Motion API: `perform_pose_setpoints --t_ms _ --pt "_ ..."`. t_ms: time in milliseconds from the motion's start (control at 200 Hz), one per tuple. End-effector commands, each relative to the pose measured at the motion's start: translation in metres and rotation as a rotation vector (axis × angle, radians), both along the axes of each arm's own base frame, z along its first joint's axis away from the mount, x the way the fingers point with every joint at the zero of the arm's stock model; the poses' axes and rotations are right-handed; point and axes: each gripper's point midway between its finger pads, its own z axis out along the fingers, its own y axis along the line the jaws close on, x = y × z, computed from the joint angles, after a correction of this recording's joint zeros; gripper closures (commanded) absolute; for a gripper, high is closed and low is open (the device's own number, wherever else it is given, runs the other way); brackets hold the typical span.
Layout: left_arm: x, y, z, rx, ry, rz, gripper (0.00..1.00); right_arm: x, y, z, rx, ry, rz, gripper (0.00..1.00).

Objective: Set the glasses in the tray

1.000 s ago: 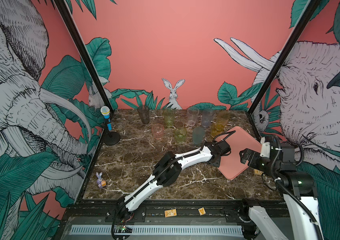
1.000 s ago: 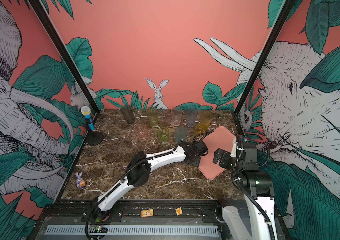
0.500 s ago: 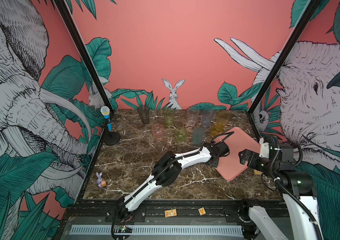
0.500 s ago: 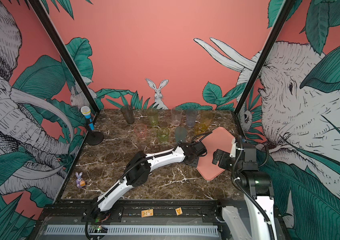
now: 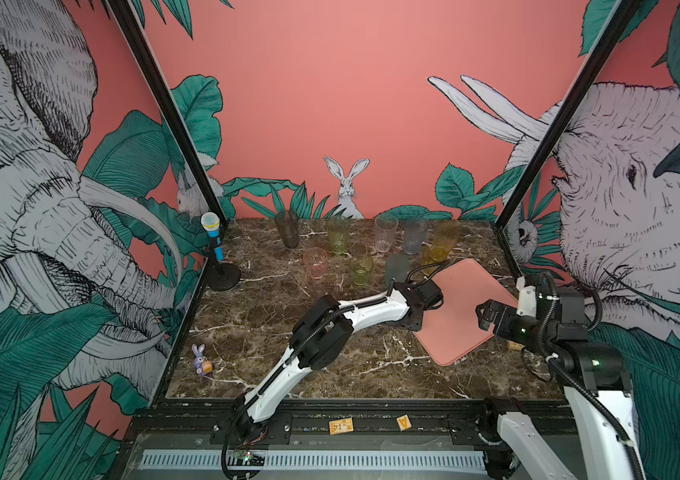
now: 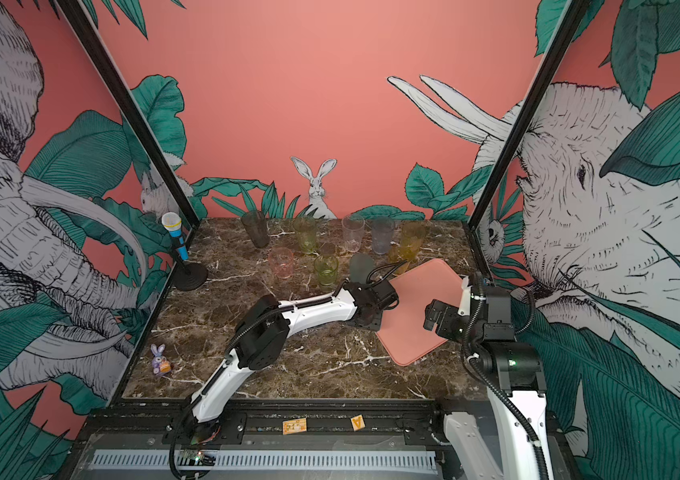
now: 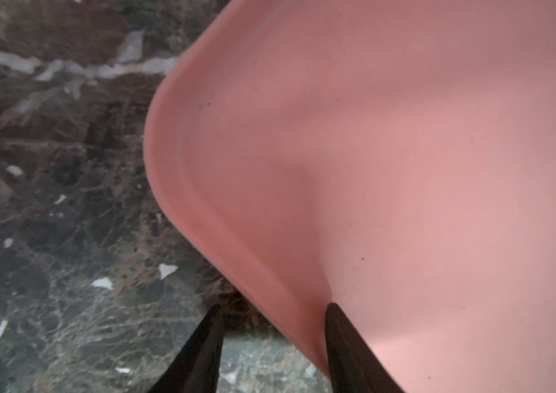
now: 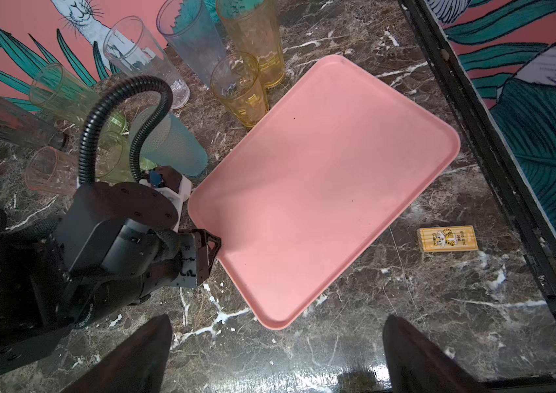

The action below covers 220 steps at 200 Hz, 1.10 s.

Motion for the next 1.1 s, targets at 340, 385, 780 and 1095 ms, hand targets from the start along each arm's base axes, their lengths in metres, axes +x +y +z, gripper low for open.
perform_pose_setpoints --t_ms 340,385,780,1095 --pt "-0.005 0.076 0.003 0.049 0.035 0.117 0.65 0.003 0.006 -0.009 0.032 0.023 0.017 0.01" --pt "-0.006 0.081 0.004 0.053 0.038 0.122 0.66 0.002 0.006 -0.01 0.032 0.026 0.017 0.01" --pt "-0.016 0.124 -0.003 0.046 0.057 0.174 0.76 0.004 0.012 -0.012 0.073 0.031 0.025 0.01" --pt "-0.017 0.167 -0.008 0.054 0.062 0.236 0.82 0.011 0.021 -0.014 0.129 0.035 0.045 0.01"
